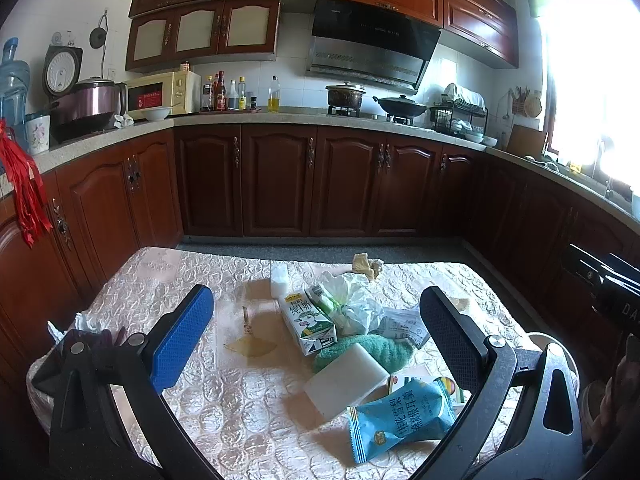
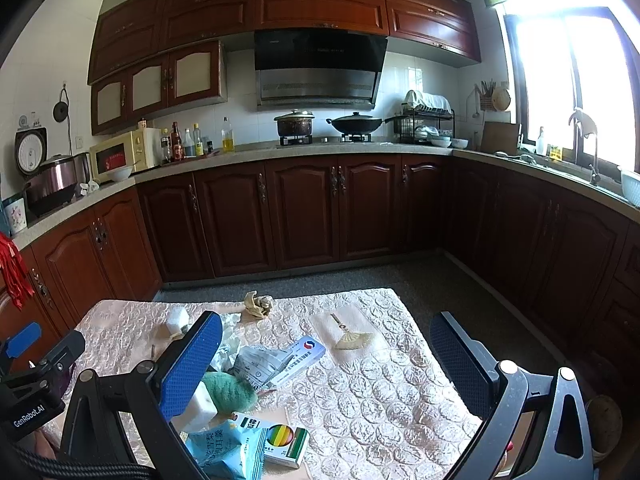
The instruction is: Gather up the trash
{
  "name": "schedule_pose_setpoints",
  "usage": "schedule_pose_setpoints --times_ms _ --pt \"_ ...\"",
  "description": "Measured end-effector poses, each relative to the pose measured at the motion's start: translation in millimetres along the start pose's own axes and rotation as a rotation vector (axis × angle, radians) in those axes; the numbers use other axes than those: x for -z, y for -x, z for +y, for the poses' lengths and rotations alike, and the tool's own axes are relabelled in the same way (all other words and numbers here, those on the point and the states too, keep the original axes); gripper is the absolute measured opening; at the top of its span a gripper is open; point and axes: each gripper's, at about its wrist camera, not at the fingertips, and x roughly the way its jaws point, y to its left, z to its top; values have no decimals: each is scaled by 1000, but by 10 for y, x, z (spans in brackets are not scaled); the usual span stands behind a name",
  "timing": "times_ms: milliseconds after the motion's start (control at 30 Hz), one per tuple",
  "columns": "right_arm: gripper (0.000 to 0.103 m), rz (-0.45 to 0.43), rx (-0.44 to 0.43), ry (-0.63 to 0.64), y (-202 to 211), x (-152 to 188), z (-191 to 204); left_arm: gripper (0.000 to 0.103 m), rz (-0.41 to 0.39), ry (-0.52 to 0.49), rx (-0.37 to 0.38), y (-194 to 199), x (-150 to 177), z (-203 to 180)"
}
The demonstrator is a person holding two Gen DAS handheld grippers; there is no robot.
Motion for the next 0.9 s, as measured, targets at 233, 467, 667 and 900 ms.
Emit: schedule_pose_setpoints --times_ms 233,467,667,900 --pt "103 13 -5 -9 -3 -29 -3 103 -1 0 -1 0 -1 -3" --pt "103 12 -11 -15 -10 -38 2 103 -3 -2 0 -15 37 -17" --pt "103 7 -5 -5 -22 -32 18 103 2 -2 1 -30 52 -23" --pt "103 1 -3 7 -44 -6 31 103 16 -8 1 -73 74 -30"
